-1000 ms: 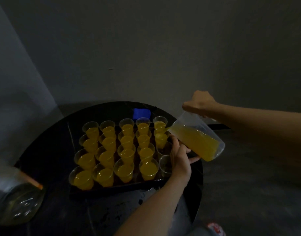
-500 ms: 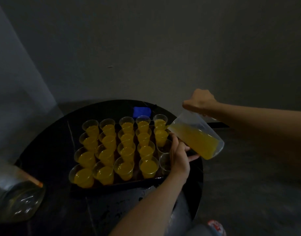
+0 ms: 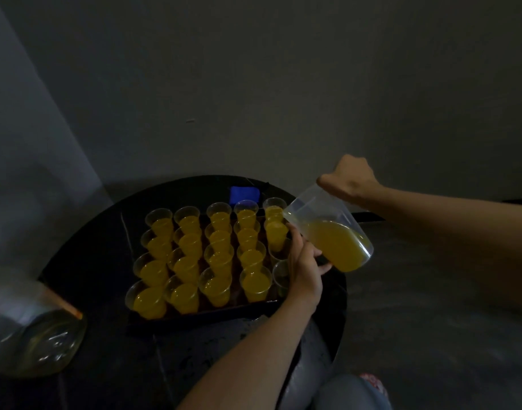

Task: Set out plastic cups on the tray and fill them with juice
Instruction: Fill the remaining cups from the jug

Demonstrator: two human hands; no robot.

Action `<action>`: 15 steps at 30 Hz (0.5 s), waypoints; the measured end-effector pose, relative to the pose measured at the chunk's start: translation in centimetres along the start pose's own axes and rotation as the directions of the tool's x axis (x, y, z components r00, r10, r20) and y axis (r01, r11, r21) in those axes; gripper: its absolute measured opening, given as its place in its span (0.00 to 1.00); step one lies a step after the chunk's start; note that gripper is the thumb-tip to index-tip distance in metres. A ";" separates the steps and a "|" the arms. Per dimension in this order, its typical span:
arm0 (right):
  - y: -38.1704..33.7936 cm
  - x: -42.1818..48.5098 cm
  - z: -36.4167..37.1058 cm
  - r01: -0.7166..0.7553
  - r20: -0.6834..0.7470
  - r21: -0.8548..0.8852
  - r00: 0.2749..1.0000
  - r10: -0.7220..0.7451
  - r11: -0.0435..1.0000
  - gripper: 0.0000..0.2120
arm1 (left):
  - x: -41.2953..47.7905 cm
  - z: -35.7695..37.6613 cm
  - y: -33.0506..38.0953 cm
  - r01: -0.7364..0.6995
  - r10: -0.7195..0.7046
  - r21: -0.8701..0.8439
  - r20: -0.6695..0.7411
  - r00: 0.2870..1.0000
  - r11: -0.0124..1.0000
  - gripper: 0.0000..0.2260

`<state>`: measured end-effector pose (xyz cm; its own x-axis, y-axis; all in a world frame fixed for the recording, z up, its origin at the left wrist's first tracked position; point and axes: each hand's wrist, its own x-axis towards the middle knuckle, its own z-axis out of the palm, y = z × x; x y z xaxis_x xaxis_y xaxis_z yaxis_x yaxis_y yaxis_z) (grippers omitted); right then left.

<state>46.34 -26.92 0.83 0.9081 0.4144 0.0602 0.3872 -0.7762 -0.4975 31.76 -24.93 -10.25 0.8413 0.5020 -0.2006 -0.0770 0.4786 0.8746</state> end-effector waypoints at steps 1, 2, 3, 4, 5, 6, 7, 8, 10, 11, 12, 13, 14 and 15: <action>0.1 -0.3 -0.1 0.000 0.005 -0.003 1.000 0.000 1.000 0.10 | -0.5 0.0 0.0 -0.006 0.006 0.001 0.001 1.000 1.000 0.32; 0.2 -0.6 -0.1 0.001 0.011 -0.009 1.000 -0.001 1.000 0.11 | -0.9 0.0 -0.1 -0.009 0.009 -0.001 0.002 1.000 1.000 0.32; 0.3 -1.0 -0.2 0.002 0.016 -0.016 1.000 -0.002 1.000 0.11 | -1.4 0.0 -0.2 -0.010 0.010 -0.005 0.002 1.000 1.000 0.32; 0.4 -1.3 -0.3 0.000 0.026 -0.020 1.000 0.000 1.000 0.11 | -1.9 0.1 -0.3 -0.008 0.008 -0.014 0.001 1.000 1.000 0.32; 0.4 -1.7 -0.3 0.000 0.036 -0.021 0.999 0.001 1.000 0.12 | -2.4 0.0 -0.5 -0.001 0.001 -0.027 0.001 1.000 1.000 0.32; 0.5 -2.0 -0.3 -0.001 0.043 -0.019 0.999 0.002 1.000 0.12 | -2.9 0.0 -0.7 0.008 -0.008 -0.040 0.002 1.000 0.999 0.33; 0.6 -2.4 -0.3 -0.003 0.048 -0.020 0.999 0.004 1.000 0.13 | -3.2 0.0 -0.9 0.017 -0.017 -0.051 -0.001 1.000 0.999 0.33; 0.6 -2.7 -0.2 -0.006 0.052 -0.029 0.999 0.007 1.000 0.13 | -3.6 0.0 -1.0 0.024 -0.024 -0.055 -0.005 1.000 0.998 0.33; 0.6 -3.3 -0.1 -0.010 0.055 -0.064 0.998 0.014 0.998 0.13 | -4.3 -0.2 -1.3 0.035 -0.036 -0.061 -0.006 0.999 0.998 0.35; 0.5 -3.5 -0.1 -0.012 0.051 -0.082 0.999 0.016 0.997 0.13 | -4.6 -0.3 -1.3 0.040 -0.040 -0.063 0.000 0.999 0.997 0.36; 0.4 -3.8 -0.1 -0.010 0.052 -0.090 0.999 0.015 0.996 0.13 | -4.9 -0.3 -1.3 0.042 -0.042 -0.062 -0.002 0.999 0.997 0.35; 0.4 -3.9 -0.2 -0.005 0.054 -0.093 0.998 0.010 0.996 0.13 | -5.1 -0.3 -1.4 0.045 -0.046 -0.067 -0.005 0.999 0.997 0.33; 0.3 -4.1 -0.3 -0.002 0.060 -0.094 0.998 0.008 0.996 0.13 | -5.3 -0.3 -1.5 0.054 -0.055 -0.075 -0.005 0.998 0.996 0.32; 0.3 -4.3 -0.3 -0.001 0.065 -0.098 0.998 0.007 0.995 0.13 | -5.4 -0.4 -1.6 0.063 -0.063 -0.081 -0.004 0.998 0.995 0.33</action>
<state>42.57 -29.06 0.70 0.8985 0.4389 0.0005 0.4005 -0.8193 -0.4104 27.07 -28.12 -10.77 0.8423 0.4736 -0.2573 -0.0670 0.5657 0.8219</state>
